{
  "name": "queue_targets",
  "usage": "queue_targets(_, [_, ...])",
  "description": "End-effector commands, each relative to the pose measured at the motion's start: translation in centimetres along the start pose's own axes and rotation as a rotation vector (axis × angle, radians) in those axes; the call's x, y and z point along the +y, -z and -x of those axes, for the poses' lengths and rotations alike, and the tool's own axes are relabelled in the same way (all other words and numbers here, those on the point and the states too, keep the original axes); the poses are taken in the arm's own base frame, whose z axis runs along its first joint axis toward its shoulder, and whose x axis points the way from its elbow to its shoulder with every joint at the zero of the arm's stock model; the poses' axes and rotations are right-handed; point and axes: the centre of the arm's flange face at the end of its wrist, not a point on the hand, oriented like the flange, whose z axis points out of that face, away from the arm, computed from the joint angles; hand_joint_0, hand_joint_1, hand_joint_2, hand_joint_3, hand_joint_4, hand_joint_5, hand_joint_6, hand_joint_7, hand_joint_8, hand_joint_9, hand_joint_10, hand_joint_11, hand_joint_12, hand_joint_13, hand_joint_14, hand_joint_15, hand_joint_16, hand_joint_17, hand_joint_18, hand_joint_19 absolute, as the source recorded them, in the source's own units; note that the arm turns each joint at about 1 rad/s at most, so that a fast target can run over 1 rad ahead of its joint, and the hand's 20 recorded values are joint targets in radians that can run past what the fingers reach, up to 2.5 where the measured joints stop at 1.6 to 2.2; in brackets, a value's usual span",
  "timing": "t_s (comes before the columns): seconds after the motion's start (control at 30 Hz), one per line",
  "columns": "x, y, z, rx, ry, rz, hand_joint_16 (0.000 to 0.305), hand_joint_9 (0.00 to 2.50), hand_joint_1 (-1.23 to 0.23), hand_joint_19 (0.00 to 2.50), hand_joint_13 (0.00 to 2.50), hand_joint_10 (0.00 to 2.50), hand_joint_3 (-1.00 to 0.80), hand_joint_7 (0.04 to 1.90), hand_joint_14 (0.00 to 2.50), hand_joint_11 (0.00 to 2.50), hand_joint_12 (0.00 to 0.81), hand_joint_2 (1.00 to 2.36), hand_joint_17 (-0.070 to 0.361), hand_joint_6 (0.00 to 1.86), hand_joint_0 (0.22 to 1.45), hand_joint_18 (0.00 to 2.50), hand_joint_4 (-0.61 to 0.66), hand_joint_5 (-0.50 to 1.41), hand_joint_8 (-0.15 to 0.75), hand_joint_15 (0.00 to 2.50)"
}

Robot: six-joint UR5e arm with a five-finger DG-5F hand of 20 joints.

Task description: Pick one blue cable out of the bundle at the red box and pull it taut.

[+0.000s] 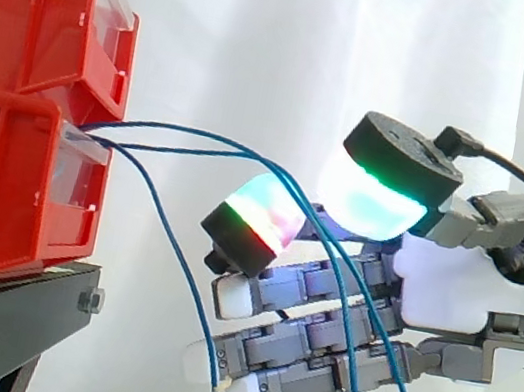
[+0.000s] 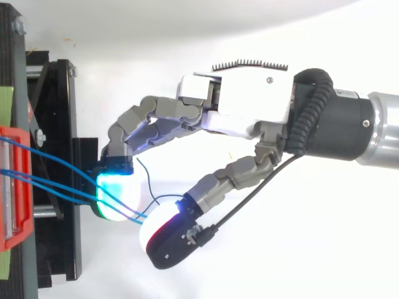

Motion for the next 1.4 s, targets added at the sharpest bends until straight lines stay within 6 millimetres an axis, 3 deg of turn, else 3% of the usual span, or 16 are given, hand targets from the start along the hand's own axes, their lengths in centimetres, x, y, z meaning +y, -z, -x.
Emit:
queue_targets(0.0, [0.01, -0.01, 0.08, -0.001, -0.001, 0.000, 0.058, 0.64, -0.87, 0.09, 0.37, 0.01, -0.50, 0.83, 0.01, 0.88, 0.407, 1.00, 0.131, 0.92, 0.51, 0.44, 0.06, -0.25, 0.266, 0.20])
queue_targets(0.17, [0.01, 0.00, -0.04, 0.000, 0.001, 0.000, 0.055, 0.69, -0.78, 0.11, 0.37, 0.01, -0.50, 0.86, 0.01, 0.90, 0.392, 1.00, 0.124, 0.92, 0.59, 0.42, 0.03, -0.24, 0.266, 0.20])
queue_targets(0.33, [-0.06, 0.03, -0.03, 0.000, 0.001, -0.001, 0.055, 0.74, -0.77, 0.11, 0.42, 0.01, -0.19, 0.91, 0.01, 0.92, 0.392, 1.02, 0.123, 0.93, 0.65, 0.46, -0.01, -0.23, 0.273, 0.21])
queue_targets(0.43, [-0.10, -0.02, -0.04, 0.000, 0.001, -0.001, 0.055, 0.74, -0.78, 0.11, 0.44, 0.01, -0.12, 0.91, 0.01, 0.94, 0.392, 1.02, 0.123, 0.94, 0.67, 0.48, 0.00, -0.23, 0.277, 0.21])
queue_targets(0.6, [0.01, 0.00, -0.04, 0.000, 0.001, 0.000, 0.055, 0.74, -0.78, 0.10, 0.43, 0.01, -0.18, 0.84, 0.01, 0.92, 0.391, 1.02, 0.123, 0.94, 0.70, 0.48, 0.03, -0.24, 0.273, 0.21])
queue_targets(0.77, [0.01, 0.00, -0.04, 0.000, 0.001, 0.000, 0.053, 0.74, -0.72, 0.15, 0.37, 0.01, -0.28, 0.95, 0.01, 0.74, 0.380, 1.02, 0.120, 0.90, 0.60, 0.40, -0.03, -0.21, 0.241, 0.20])
queue_targets(0.9, [-0.06, 0.03, -0.03, 0.000, 0.001, -0.001, 0.053, 0.71, -0.62, 0.17, 0.32, 0.02, -0.18, 0.99, 0.01, 0.69, 0.375, 1.02, 0.119, 0.87, 0.57, 0.30, -0.08, -0.20, 0.226, 0.21])
queue_targets(1.23, [0.01, 0.00, -0.04, 0.000, 0.001, 0.000, 0.064, 0.74, -0.64, 0.14, 0.33, 0.01, 0.02, 0.87, 0.00, 0.75, 0.432, 1.00, 0.145, 0.90, 0.59, 0.37, 0.06, -0.20, 0.307, 0.20])
queue_targets(1.37, [0.01, 0.00, -0.04, 0.000, 0.001, 0.000, 0.068, 0.74, -0.63, 0.14, 0.32, 0.01, 0.01, 0.84, 0.00, 0.71, 0.448, 1.03, 0.153, 0.90, 0.58, 0.38, 0.07, -0.20, 0.319, 0.21])
